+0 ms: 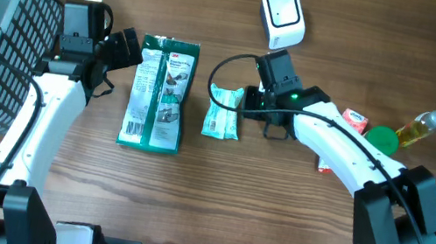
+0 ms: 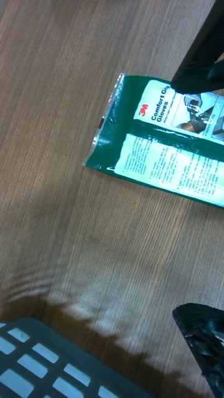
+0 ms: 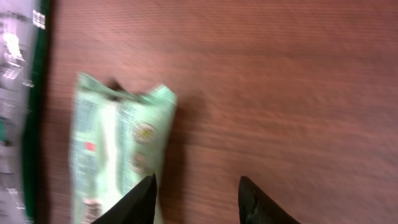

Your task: Scan the item barcode

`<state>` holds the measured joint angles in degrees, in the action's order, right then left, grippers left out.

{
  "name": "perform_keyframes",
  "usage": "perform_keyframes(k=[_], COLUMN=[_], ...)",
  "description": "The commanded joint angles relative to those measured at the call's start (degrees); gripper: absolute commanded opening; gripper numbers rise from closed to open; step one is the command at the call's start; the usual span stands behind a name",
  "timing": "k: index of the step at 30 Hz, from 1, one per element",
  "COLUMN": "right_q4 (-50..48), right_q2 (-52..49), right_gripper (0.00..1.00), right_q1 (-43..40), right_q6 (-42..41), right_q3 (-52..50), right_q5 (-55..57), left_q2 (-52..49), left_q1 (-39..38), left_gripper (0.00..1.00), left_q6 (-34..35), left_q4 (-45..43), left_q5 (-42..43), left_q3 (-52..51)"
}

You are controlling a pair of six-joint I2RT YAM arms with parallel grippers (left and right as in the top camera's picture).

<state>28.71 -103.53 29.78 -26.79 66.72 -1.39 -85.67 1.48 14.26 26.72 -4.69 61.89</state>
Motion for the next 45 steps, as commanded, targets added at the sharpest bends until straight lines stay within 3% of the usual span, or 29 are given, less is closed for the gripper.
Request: perform_keyframes(k=[1,14,17,25,29,35,36,41,45], right_q4=[0.52,0.20,-0.39,-0.28,0.85,-1.68,-2.21,-2.47,3.87], right_q2=[-0.63,-0.96,-1.16,-1.62,-3.54,-6.14,-6.64,-6.97,-5.86], right_gripper=[0.43,0.41,0.30,0.23,0.24,0.25,0.29,0.33,0.33], right_q1=[-0.15,-0.11,-0.07,-0.07,0.50,3.67,4.83,11.21,12.37], right_q6=[-1.95,-6.32,-6.32,-9.66,-12.61,-15.69,-15.82,-15.76,-10.99], right_q3=[-1.92,-3.43,-3.43,-3.48,-3.48,-3.48,-3.48,-3.48,-1.55], right_q5=[5.25,7.52,5.79,1.36,0.09,-12.39,-13.81,-15.43,-14.99], left_q2=[0.15,0.15,0.15,0.15,0.15,0.15,0.15,0.15,0.15], left_q1=[0.20,0.20,0.20,0.20,0.20,0.20,0.20,0.20,0.20], left_gripper=[1.00,1.00,1.00,1.00,1.00,1.00,1.00,1.00,1.00], left_q6=[-0.50,-0.50,-0.50,-0.50,-0.50,-0.50,-0.50,-0.50,-0.50], left_q4=[-0.13,-0.15,-0.13,-0.15,-0.13,-0.13,-0.13,-0.13,-0.13], left_q5=[-0.55,-0.55,-0.55,-0.55,-0.55,-0.55,-0.55,-0.55,-0.55], left_q3=[0.44,0.44,0.44,0.44,0.44,0.44,0.44,0.44,0.44])
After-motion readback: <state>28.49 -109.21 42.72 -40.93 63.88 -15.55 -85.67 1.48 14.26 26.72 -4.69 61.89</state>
